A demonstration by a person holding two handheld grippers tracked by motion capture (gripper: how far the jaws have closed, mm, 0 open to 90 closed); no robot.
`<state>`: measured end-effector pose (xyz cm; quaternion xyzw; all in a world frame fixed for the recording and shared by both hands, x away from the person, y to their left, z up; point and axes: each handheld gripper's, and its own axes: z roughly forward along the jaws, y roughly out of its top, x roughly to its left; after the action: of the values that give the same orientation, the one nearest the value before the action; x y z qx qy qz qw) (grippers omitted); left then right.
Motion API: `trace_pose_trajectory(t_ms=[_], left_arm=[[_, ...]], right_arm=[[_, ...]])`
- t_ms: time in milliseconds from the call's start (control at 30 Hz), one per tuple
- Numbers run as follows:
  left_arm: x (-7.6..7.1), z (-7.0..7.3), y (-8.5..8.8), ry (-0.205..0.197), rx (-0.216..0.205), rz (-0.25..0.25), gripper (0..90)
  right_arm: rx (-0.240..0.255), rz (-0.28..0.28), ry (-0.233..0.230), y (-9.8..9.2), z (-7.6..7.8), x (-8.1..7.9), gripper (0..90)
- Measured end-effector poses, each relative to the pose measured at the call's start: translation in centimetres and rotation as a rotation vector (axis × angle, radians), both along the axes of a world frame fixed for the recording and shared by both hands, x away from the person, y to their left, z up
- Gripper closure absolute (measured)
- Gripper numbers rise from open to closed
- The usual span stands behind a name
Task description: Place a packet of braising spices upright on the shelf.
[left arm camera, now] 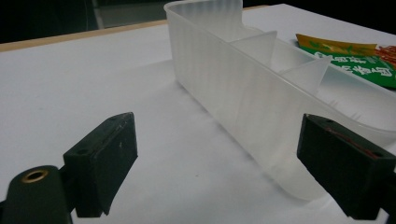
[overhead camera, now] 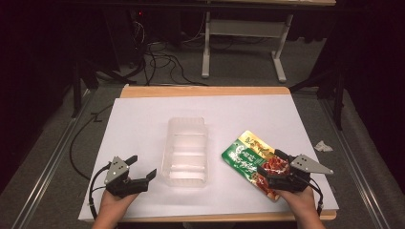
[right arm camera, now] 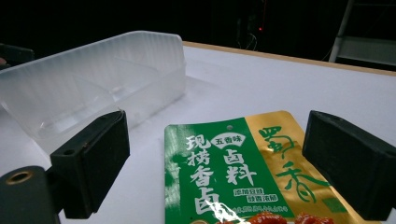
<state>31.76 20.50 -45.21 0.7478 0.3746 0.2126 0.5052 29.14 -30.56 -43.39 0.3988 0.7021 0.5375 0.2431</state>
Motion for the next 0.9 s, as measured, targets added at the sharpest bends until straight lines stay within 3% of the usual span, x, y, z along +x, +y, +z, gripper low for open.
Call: trace_pose_trajectory(t_ms=[567, 700, 900], left_arm=[[0.0, 0.0, 0.1, -0.004, 0.002, -0.003, 12.8], [0.0, -0.1, 0.2, -0.002, 0.003, -0.003, 12.8], [0.2, -0.2, 0.1, 0.000, 0.008, -0.008, 13.0]], right_arm=[[0.013, -0.016, -0.005, -1.4, 0.1, 0.2, 12.2], [0.024, -0.046, 0.008, -2.1, 0.3, 0.1, 14.9], [0.027, -0.118, 0.048, -4.8, 0.1, 0.5, 25.1]])
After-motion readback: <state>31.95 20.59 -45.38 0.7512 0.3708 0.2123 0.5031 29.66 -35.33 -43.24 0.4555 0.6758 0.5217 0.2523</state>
